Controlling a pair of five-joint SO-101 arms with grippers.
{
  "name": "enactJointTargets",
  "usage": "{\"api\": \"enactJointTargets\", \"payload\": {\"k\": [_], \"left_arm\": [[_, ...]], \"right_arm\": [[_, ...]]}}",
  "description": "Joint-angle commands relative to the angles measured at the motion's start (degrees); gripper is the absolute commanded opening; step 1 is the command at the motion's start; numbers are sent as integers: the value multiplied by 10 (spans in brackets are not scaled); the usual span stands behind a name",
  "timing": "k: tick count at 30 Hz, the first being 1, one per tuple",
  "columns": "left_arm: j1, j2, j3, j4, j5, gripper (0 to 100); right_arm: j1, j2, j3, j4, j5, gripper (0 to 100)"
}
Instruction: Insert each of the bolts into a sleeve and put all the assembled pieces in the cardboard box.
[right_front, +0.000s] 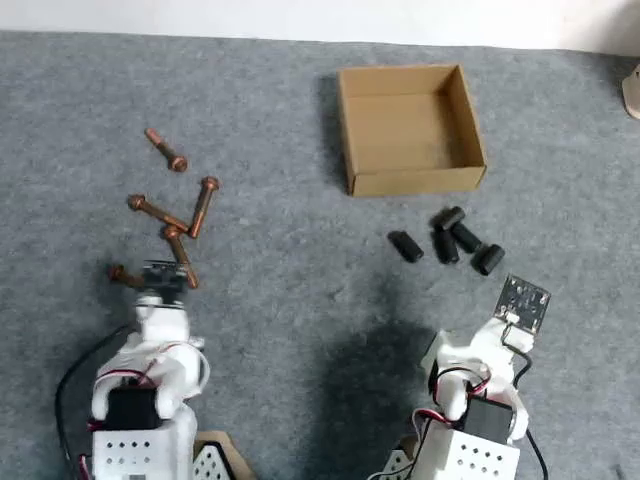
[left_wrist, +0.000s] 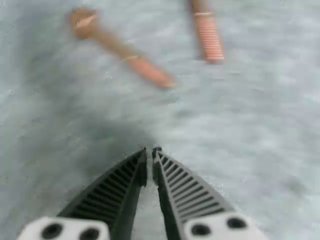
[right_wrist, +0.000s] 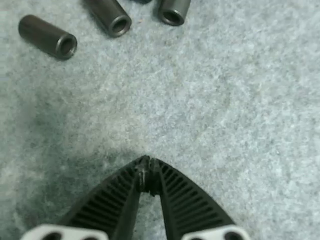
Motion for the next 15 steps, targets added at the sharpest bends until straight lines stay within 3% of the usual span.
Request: {"api": "enactJointTargets", "payload": {"k": [1, 9, 15], "left_arm": [[114, 0, 11, 2, -2, 45], [86, 0, 11, 3, -4, 45], [76, 1, -5, 5, -4, 42]], "right_arm": [[-216, -7, 80, -3, 4, 5], [-421, -6, 80, -51, 4, 5], [-446, -6, 80, -51, 3, 5]]}}
